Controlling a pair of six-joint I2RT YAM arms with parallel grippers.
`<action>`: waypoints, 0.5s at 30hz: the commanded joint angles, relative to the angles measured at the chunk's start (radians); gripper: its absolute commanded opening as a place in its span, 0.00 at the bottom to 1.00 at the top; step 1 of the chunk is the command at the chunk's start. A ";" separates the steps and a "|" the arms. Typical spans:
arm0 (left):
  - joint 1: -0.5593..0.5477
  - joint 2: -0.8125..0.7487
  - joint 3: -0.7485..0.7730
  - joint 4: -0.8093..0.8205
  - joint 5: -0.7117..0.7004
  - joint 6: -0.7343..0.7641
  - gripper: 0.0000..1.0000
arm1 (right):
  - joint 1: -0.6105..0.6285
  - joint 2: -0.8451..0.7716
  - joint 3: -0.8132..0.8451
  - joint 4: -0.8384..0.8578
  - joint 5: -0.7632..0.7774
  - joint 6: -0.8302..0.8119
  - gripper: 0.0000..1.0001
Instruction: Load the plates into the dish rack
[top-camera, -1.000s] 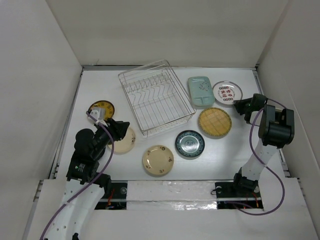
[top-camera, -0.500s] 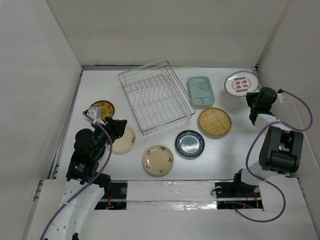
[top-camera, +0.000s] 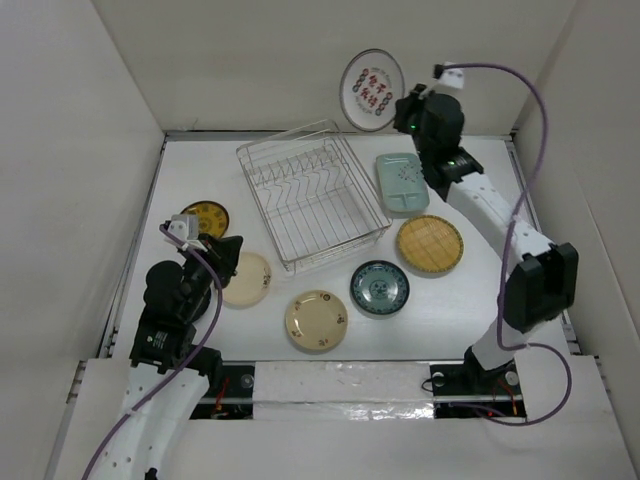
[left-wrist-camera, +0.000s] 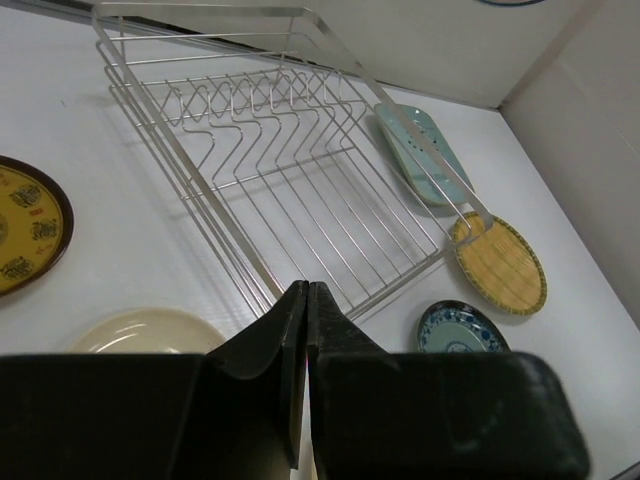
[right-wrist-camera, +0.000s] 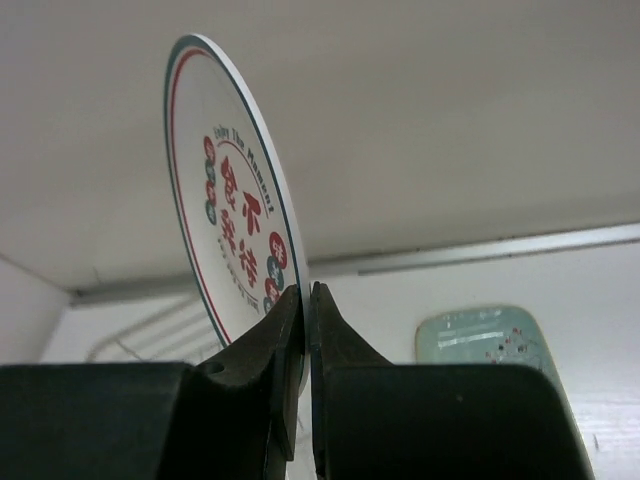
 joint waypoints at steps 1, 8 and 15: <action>-0.006 -0.018 0.036 0.025 -0.059 0.031 0.02 | 0.083 0.113 0.208 -0.186 0.189 -0.236 0.00; -0.006 -0.025 0.023 0.029 -0.053 0.023 0.19 | 0.156 0.366 0.498 -0.343 0.286 -0.288 0.00; -0.006 -0.026 0.023 0.026 -0.056 0.025 0.20 | 0.177 0.449 0.508 -0.369 0.333 -0.308 0.00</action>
